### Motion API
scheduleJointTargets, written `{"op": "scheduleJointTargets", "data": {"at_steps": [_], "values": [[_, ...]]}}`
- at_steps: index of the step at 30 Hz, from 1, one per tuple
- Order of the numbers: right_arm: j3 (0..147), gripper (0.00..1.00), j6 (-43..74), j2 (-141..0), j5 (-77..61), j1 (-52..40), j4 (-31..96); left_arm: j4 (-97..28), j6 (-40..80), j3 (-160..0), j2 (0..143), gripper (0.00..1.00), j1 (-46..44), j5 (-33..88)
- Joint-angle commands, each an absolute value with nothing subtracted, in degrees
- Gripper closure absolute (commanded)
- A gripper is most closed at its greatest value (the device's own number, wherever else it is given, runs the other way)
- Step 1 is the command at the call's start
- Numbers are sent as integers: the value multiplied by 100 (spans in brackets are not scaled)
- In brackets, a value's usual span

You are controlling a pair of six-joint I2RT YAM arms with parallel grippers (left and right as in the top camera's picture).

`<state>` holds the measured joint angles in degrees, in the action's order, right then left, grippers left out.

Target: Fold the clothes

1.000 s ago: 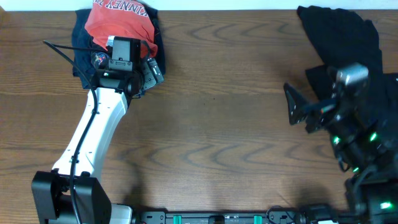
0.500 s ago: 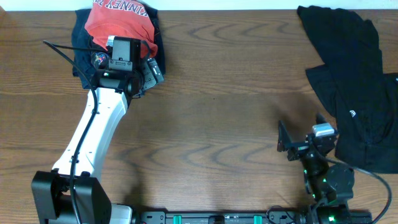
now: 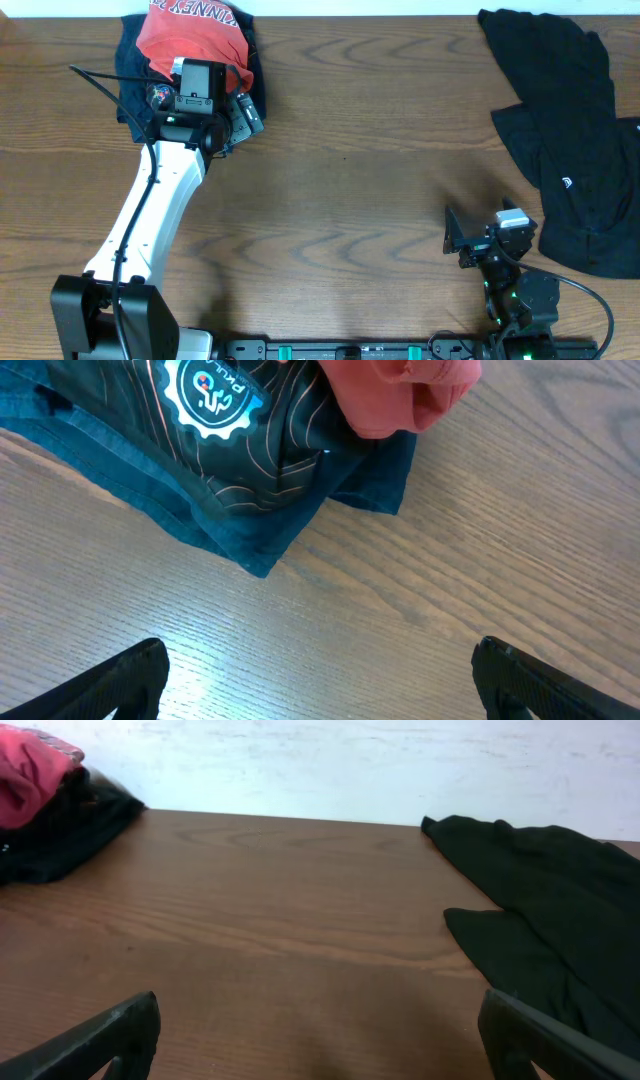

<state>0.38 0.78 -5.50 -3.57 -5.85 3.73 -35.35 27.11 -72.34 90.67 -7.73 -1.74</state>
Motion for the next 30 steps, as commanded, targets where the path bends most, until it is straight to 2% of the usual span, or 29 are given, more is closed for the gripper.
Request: {"op": "scheduleJointTargets", "data": {"at_steps": [1,16,20,24,30], "values": [[32,1,14,-526,-301,-526,401,-3535,2661,-7199,9091,2,-768,-239],[32,1,14,-526,-301,-526,401,-3570,2661,-7199,8984,2,-825,-242],[32,1,14,-526,-301,-526,401,-4047,2659,-7194,8444,2,-998,-263],[32,1,14,-526,-301,-526,401,-3977,2617,-6925,7596,2,-1201,-250],[32,1,14,-526,-301,-526,401,-2499,183,-5426,6071,2,-1278,845]]}}
